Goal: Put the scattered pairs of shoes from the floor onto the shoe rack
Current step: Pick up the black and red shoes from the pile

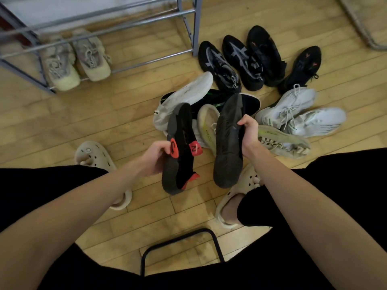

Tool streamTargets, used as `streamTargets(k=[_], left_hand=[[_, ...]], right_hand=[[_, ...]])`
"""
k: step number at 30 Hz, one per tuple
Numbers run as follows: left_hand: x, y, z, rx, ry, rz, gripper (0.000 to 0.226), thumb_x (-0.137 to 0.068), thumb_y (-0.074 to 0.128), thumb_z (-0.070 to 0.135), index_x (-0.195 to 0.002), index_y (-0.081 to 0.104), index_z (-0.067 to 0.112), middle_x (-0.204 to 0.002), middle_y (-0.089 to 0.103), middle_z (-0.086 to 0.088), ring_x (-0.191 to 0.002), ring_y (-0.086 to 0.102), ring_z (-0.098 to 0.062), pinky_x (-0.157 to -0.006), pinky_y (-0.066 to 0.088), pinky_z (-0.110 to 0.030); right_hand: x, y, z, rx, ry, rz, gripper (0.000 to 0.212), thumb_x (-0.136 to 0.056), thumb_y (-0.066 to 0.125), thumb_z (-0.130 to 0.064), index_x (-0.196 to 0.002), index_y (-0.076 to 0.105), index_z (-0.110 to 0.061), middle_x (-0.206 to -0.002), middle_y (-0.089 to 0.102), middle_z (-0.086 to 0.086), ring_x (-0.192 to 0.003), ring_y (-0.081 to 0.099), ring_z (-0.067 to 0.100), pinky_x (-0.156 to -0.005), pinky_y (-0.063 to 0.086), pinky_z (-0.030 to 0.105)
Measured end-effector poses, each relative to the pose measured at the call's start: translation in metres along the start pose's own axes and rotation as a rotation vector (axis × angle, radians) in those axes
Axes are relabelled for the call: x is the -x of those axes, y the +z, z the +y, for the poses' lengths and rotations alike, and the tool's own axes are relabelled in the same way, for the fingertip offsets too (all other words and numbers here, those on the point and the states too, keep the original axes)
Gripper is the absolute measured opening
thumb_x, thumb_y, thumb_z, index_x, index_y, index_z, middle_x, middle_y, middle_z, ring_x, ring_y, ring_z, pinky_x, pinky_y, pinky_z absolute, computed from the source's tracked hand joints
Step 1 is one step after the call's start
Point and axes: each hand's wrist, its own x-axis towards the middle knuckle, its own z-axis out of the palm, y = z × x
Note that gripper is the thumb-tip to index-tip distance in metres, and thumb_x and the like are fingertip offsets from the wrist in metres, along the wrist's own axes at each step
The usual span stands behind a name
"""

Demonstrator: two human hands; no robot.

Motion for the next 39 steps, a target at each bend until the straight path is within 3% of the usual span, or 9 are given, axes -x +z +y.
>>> streamTargets(k=[5,8,11,15,20,24,31,35,39], left_hand=[[0.017,-0.002,0.022,0.157,0.085,0.096,0.014,-0.058,0.037,0.015,-0.050,0.049,0.015,-0.056,0.050,0.000,-0.051,0.049,-0.018,-0.058,0.040,-0.025],[0.023,-0.014,0.036,0.202,0.120,0.163,0.023,-0.065,0.039,0.024,-0.053,0.056,0.015,-0.059,0.056,-0.002,-0.050,0.056,-0.019,-0.062,0.043,-0.026],[0.025,-0.037,0.040,0.213,0.152,0.153,0.038,-0.084,0.032,0.036,-0.079,0.060,0.010,-0.075,0.063,-0.006,-0.068,0.061,-0.023,-0.072,0.048,-0.030],[0.027,-0.058,0.042,0.278,0.143,0.160,0.054,-0.084,0.036,0.049,-0.109,0.061,0.008,-0.103,0.065,-0.012,-0.095,0.060,-0.032,-0.090,0.047,-0.039],[0.032,-0.061,0.043,0.240,0.114,0.143,0.051,-0.086,0.033,0.049,-0.106,0.062,0.011,-0.096,0.071,-0.010,-0.086,0.067,-0.030,-0.081,0.054,-0.036],[0.031,-0.064,0.041,0.209,0.102,0.169,0.053,-0.082,0.041,0.049,-0.115,0.060,0.011,-0.112,0.063,-0.013,-0.100,0.060,-0.034,-0.092,0.048,-0.040],[0.032,-0.066,0.042,0.083,0.157,0.202,0.033,-0.085,0.054,0.027,-0.113,0.063,0.011,-0.097,0.073,-0.012,-0.090,0.066,-0.030,-0.082,0.052,-0.036],[0.033,-0.066,0.055,0.038,0.136,0.218,0.038,-0.084,0.058,0.023,-0.119,0.058,0.010,-0.103,0.069,-0.014,-0.091,0.066,-0.029,-0.085,0.053,-0.037],[0.035,-0.071,0.064,0.005,0.148,0.211,0.036,-0.079,0.053,0.021,-0.112,0.057,0.008,-0.105,0.061,-0.016,-0.093,0.060,-0.031,-0.091,0.048,-0.040]], right_hand=[[0.000,0.018,-0.003,0.099,0.024,0.005,0.049,-0.050,0.056,-0.024,-0.093,0.060,-0.003,-0.094,0.056,0.015,-0.083,0.052,0.030,-0.070,0.043,0.035],[-0.004,0.045,-0.010,0.376,-0.056,-0.026,0.051,-0.057,0.062,-0.027,-0.104,0.065,-0.009,-0.086,0.061,0.006,-0.080,0.056,0.026,-0.067,0.044,0.030],[-0.023,0.071,-0.013,0.732,-0.254,0.023,0.092,-0.067,0.068,-0.036,-0.150,0.030,-0.022,-0.122,0.059,0.003,-0.112,0.057,0.022,-0.094,0.050,0.038],[-0.038,0.098,0.000,1.264,-0.462,0.112,0.107,-0.073,0.073,-0.050,-0.154,0.007,-0.025,-0.146,0.033,0.016,-0.135,0.032,0.038,-0.113,0.032,0.049],[-0.046,0.098,0.019,1.290,-0.403,0.077,0.094,-0.084,0.068,-0.033,-0.155,0.008,-0.017,-0.142,0.036,0.021,-0.134,0.032,0.038,-0.110,0.031,0.044],[-0.033,0.079,0.042,1.379,-0.366,0.146,0.102,-0.081,0.064,-0.056,-0.154,0.007,-0.013,-0.143,0.031,0.024,-0.133,0.032,0.042,-0.111,0.030,0.047],[-0.012,0.073,0.070,1.563,-0.258,0.108,0.134,-0.060,0.066,-0.078,-0.149,0.002,-0.001,-0.148,0.025,0.029,-0.138,0.028,0.042,-0.112,0.029,0.049],[-0.017,0.095,0.067,1.377,-0.112,0.116,0.137,-0.063,0.078,-0.062,-0.149,-0.010,-0.001,-0.153,0.013,0.029,-0.142,0.017,0.043,-0.113,0.025,0.052],[-0.017,0.104,0.060,1.277,-0.084,0.223,0.121,-0.064,0.083,-0.048,-0.147,0.005,-0.005,-0.149,0.022,0.026,-0.139,0.023,0.043,-0.110,0.029,0.053]])
